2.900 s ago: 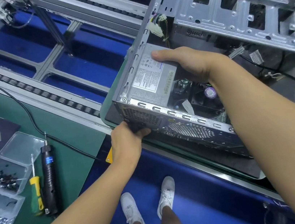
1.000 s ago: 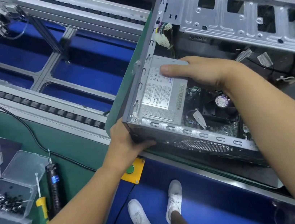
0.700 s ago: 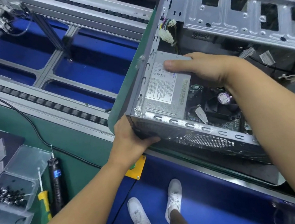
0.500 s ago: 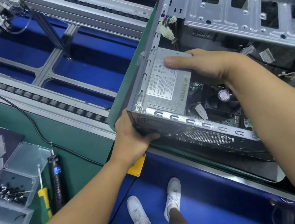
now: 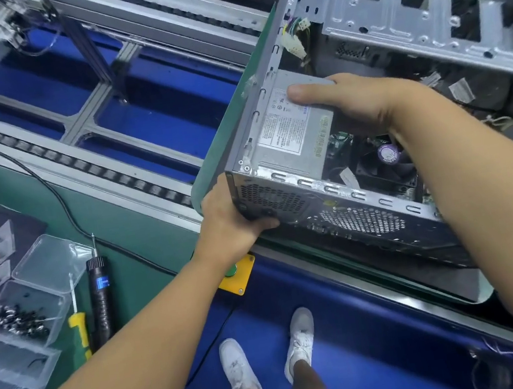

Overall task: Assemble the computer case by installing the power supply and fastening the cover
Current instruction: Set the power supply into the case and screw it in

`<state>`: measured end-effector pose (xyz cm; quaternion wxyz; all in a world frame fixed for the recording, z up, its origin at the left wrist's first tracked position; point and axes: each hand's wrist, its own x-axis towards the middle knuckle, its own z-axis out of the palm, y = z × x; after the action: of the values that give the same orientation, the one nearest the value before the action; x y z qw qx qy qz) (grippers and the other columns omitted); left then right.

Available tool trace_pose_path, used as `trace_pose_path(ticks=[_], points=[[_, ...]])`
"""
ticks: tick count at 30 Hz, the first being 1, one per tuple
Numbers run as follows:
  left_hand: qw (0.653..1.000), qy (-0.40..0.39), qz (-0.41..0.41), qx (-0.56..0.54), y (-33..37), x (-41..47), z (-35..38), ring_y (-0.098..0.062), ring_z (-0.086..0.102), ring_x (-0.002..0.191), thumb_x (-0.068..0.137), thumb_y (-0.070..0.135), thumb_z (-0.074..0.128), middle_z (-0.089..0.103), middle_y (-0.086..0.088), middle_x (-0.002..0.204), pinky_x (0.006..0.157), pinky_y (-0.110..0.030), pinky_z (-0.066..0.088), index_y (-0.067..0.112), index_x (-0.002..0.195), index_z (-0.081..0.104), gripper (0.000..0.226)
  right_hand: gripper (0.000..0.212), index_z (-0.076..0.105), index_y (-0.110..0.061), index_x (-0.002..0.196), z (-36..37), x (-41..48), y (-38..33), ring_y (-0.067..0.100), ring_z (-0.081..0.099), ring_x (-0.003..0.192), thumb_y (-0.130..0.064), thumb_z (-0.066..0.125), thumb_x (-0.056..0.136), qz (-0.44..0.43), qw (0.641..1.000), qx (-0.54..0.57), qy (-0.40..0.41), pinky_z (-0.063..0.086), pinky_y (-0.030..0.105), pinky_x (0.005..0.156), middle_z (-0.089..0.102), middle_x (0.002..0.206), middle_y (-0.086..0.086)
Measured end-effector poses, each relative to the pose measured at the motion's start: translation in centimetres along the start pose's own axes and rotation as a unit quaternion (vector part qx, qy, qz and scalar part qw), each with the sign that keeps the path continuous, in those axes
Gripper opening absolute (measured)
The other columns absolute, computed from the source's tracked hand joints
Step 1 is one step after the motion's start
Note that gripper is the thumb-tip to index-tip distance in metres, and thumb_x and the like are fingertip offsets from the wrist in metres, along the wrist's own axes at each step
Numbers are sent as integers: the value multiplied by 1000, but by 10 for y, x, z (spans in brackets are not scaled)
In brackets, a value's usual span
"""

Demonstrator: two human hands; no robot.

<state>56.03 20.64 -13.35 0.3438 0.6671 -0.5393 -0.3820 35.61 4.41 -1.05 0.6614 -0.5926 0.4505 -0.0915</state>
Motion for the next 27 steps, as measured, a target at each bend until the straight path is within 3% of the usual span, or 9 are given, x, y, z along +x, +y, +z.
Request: trace_pose_path(ticks=[3,7,9,11,14,19,22,24,27], points=[[1000,-2,7,12,1,0,-2,-17,62,110,53,33,96,68,8,107,92,-39,53,19,112,63,70,50,68,-14,120,-2,2,3,19,73,113,-49,72,85,0,1000,-1,5,58,22,87,77,119,3],[1000,-6,18,12,9,-3,-6,-10,63,107,54,33,97,69,9,107,91,-37,53,18,114,61,72,54,69,-15,122,-2,-1,3,25,70,118,-55,72,86,-6,1000,-27,10,54,33,104,75,124,6],[1000,-7,14,4,11,-9,-7,4,61,102,55,34,96,68,17,104,86,-25,52,28,118,55,75,60,68,-14,125,0,-3,4,26,68,120,-59,68,84,-7,999,-38,10,52,34,106,74,125,6],[1000,5,12,4,17,-21,-8,17,56,98,58,39,94,64,32,103,77,-4,44,51,113,43,76,68,66,-11,129,1,-5,1,25,69,119,-60,66,82,-5,999,-47,9,53,32,102,74,125,6],[999,30,13,28,23,-28,-10,24,52,93,71,38,87,56,46,99,74,4,36,60,105,33,67,75,64,-8,134,2,-9,-3,20,71,116,-60,66,80,3,999,-48,13,53,25,93,74,125,5],[997,22,-7,67,25,-20,-7,-7,54,77,85,30,77,50,27,84,66,-19,41,32,118,30,58,70,66,-10,132,10,-16,-10,18,71,114,-61,64,84,33,996,-75,42,48,24,90,76,121,2],[997,5,-12,78,26,-19,-6,-16,57,74,88,29,73,49,23,83,64,-29,41,28,126,24,62,54,70,-20,125,18,-21,-15,1,73,97,-61,63,91,53,992,-95,70,42,21,84,78,109,-12],[995,-8,-18,94,30,-20,-7,-23,63,78,90,32,70,57,12,87,66,-34,47,24,135,19,68,41,72,-28,114,22,-26,-16,-3,72,92,-62,61,93,61,987,-109,97,42,24,92,78,101,-20],[995,-4,-28,99,40,-23,-8,-28,67,90,89,32,72,66,-2,102,77,-40,53,23,143,14,80,51,71,-25,117,29,-32,-20,14,68,107,-68,63,90,58,970,-154,177,43,41,107,76,110,-10]])
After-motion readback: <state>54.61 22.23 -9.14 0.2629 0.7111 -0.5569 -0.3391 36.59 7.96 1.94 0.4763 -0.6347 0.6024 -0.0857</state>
